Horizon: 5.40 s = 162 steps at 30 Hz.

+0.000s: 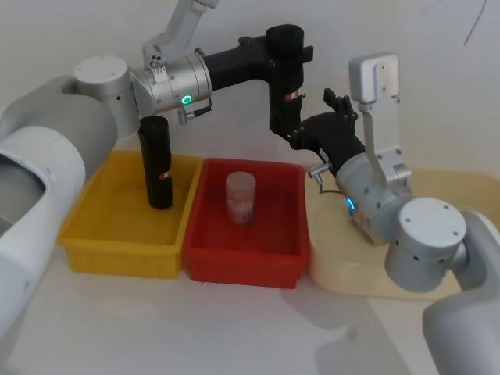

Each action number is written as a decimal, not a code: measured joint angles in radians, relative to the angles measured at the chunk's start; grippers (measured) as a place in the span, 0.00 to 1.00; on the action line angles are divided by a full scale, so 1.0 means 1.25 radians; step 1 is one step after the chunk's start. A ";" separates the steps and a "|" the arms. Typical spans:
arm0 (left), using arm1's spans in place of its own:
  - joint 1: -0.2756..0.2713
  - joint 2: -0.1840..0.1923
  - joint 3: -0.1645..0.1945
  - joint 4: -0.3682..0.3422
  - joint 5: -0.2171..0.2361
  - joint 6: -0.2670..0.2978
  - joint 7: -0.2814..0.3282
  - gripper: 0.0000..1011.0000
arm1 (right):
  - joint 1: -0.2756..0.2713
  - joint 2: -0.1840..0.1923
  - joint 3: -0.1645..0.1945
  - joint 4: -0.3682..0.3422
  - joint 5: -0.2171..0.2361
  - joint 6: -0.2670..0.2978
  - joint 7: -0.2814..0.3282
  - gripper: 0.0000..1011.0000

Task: Pick up the garbage bag with the one hand and transfer it to the other hand.

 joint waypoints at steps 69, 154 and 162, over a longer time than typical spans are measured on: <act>0.000 0.000 0.000 0.000 0.000 0.000 0.000 0.50 | 0.208 -0.143 0.023 0.372 -0.086 -0.103 -0.123 0.56; 0.000 0.000 0.000 0.000 0.000 0.000 0.000 0.99 | 0.066 0.053 0.112 0.126 -0.128 -0.034 -0.101 0.74; 0.000 0.000 0.000 0.000 0.000 0.000 0.000 0.99 | 0.051 0.065 0.113 0.098 -0.129 -0.022 -0.090 0.95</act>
